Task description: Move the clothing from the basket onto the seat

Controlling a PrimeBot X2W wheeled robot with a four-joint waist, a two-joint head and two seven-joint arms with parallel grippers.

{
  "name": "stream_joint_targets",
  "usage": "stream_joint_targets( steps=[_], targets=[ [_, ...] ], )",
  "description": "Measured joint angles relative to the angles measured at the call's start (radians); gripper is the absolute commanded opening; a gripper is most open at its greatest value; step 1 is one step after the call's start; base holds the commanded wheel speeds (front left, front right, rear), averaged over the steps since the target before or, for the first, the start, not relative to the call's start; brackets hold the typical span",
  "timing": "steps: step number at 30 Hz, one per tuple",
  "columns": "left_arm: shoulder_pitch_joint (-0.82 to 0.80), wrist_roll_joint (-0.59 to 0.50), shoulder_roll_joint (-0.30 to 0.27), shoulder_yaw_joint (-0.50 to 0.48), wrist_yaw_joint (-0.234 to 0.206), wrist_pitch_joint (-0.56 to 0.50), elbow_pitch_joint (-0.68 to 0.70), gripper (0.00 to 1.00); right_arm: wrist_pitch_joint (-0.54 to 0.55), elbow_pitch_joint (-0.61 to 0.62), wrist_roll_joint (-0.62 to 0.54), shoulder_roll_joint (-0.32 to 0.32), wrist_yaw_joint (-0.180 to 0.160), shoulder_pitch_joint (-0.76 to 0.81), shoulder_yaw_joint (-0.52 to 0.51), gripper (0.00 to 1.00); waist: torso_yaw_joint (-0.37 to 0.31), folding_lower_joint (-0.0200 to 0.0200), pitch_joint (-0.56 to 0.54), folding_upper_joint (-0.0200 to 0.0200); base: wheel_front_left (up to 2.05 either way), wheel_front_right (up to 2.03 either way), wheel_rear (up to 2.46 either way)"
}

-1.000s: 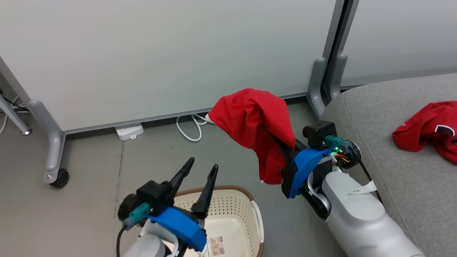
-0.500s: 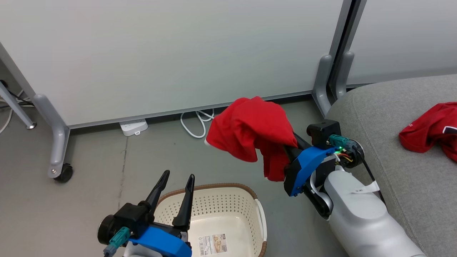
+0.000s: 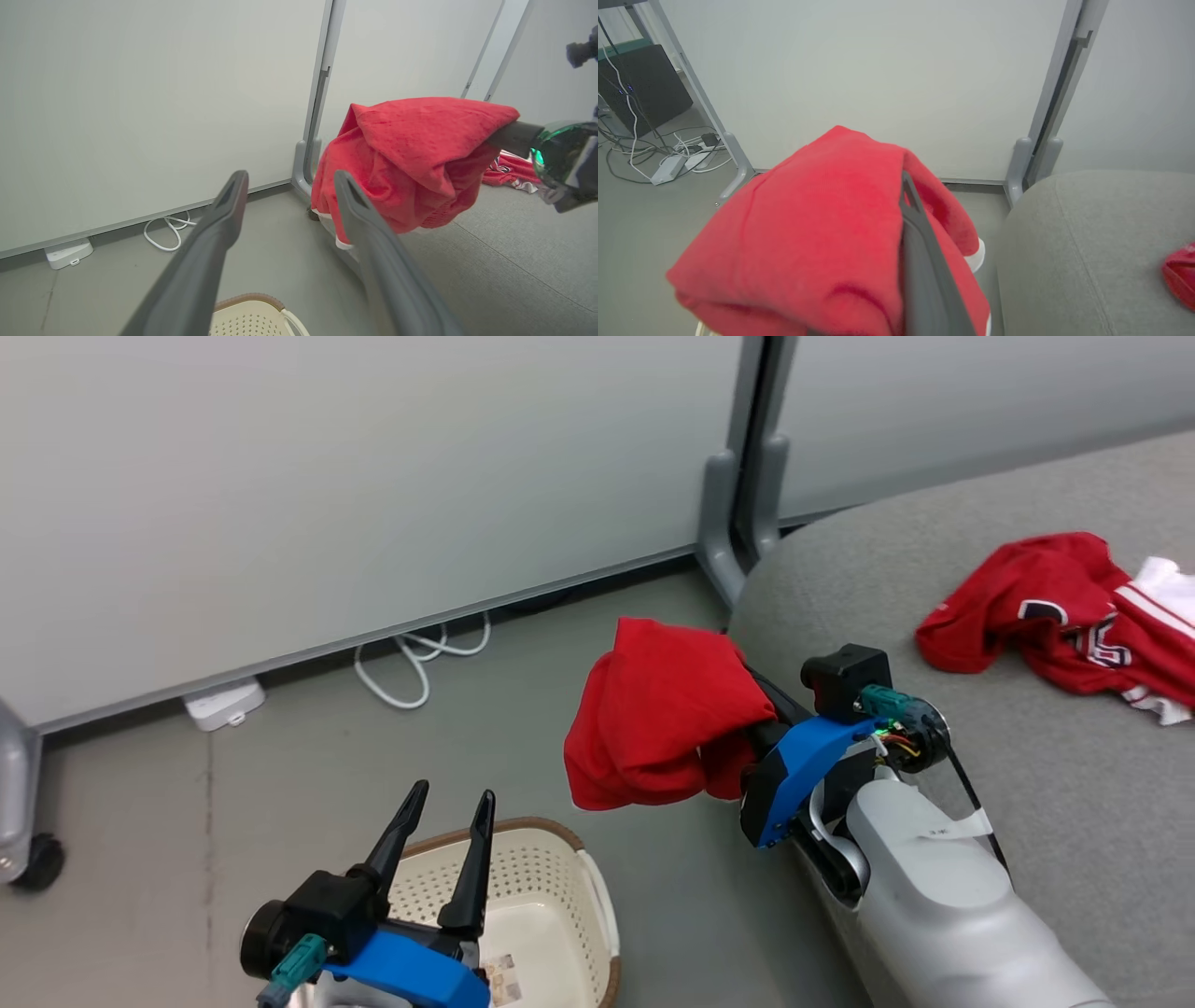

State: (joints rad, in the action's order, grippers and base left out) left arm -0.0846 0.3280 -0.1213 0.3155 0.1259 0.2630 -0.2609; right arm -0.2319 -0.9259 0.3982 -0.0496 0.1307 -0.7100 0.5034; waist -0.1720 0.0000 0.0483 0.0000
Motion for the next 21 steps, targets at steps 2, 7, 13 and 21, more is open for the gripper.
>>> stream_joint_targets(
  steps=[2, 7, 13, 21],
  targets=[
    [-0.001, 0.000, 0.002, -0.005, 0.000, 0.000, 0.001, 1.00, -0.003, -0.007, -0.004, 0.000, 0.000, 0.000, -0.012, 0.00, -0.041, 0.0000, 0.004, 0.0000, 0.00, 0.00, 0.00],
    [-0.005, -0.001, 0.007, -0.005, 0.000, 0.000, 0.004, 1.00, -0.010, -0.020, -0.021, -0.001, 0.000, 0.000, -0.036, 0.00, -0.151, 0.0000, 0.013, 0.0000, 0.00, 0.00, 0.00],
    [-0.012, -0.004, 0.002, 0.003, 0.004, 0.000, 0.004, 1.00, -0.016, -0.011, -0.018, -0.001, 0.000, 0.000, -0.056, 0.00, -0.287, 0.0000, 0.028, 0.0000, 0.00, 0.00, 0.00],
    [-0.082, -0.001, -0.026, 0.080, 0.004, 0.000, -0.019, 1.00, -0.025, 0.002, -0.030, -0.003, 0.000, 0.009, -0.127, 0.00, -0.376, 0.0000, 0.086, 0.0000, 0.00, 0.00, 0.00]
  ],
)
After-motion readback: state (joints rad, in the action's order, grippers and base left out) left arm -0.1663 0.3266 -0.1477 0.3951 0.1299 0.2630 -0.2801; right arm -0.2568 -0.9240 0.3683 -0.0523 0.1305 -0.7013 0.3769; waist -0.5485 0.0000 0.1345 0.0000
